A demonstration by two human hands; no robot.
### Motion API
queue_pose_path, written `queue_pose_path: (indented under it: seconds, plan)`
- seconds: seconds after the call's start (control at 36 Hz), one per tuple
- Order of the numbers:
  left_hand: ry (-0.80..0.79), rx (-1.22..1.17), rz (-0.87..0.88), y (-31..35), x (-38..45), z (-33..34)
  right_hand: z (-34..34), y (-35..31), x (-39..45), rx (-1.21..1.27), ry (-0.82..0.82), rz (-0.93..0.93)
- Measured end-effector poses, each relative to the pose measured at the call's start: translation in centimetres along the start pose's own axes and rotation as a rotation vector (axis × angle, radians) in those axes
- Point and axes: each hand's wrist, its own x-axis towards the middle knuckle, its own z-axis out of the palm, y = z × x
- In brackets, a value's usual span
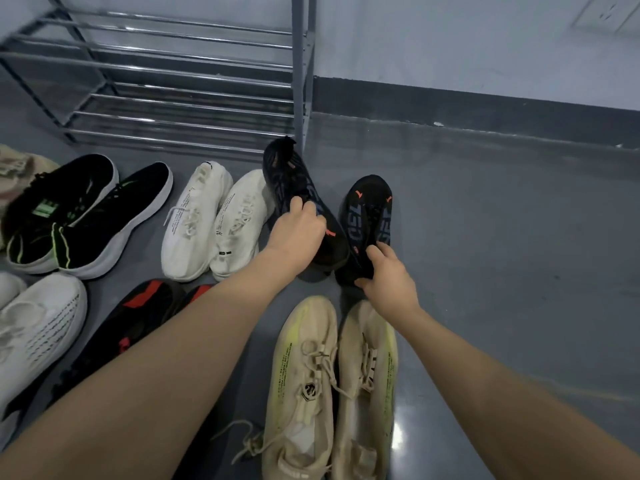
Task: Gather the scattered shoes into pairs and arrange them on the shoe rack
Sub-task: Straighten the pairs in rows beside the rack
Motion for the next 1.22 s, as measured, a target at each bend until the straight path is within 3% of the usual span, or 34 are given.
queue_pose_path:
  seconds: [0.19,0.39,0.53,0.67,0.78,0.92,1.0,1.11,1.22]
  plan:
    - [0.005,0.064,-0.032,-3.0,-1.2,-1.1,1.0,-2.7,0.0,-0.042,-0.017,-0.049]
    - [-0.087,0.093,0.011,-4.8,-3.9,0.0,3.6,-5.9,0.0,-0.017,-0.034,-0.004]
    - [-0.027,0.074,0.044,-4.5,-3.9,-0.3,3.6,-5.6,0.2,0.04,-0.062,0.0]
    - [0.077,0.079,0.078,-3.9,-3.5,-0.8,2.0,-5.3,-0.5,0.164,0.116,-0.096]
    - [0.116,0.083,0.078,-3.3,-3.3,-2.2,0.1,-6.2,-1.8,0.316,0.14,-0.227]
    - [0.229,0.168,0.149,-2.3,-3.0,-4.7,-1.7,-5.7,-2.6,0.132,0.229,-0.268]
    - [0.191,0.097,0.131,-0.7,-2.1,-5.0,-3.2,-4.5,-2.8,0.068,0.226,-0.233]
    - [0.227,0.032,0.143,1.5,-1.7,-4.7,-5.6,-2.7,-3.4,0.275,0.16,-0.28]
    - [0.212,-0.105,0.226,2.3,-1.5,-4.5,-7.0,-1.8,-3.7,0.299,0.193,-0.348]
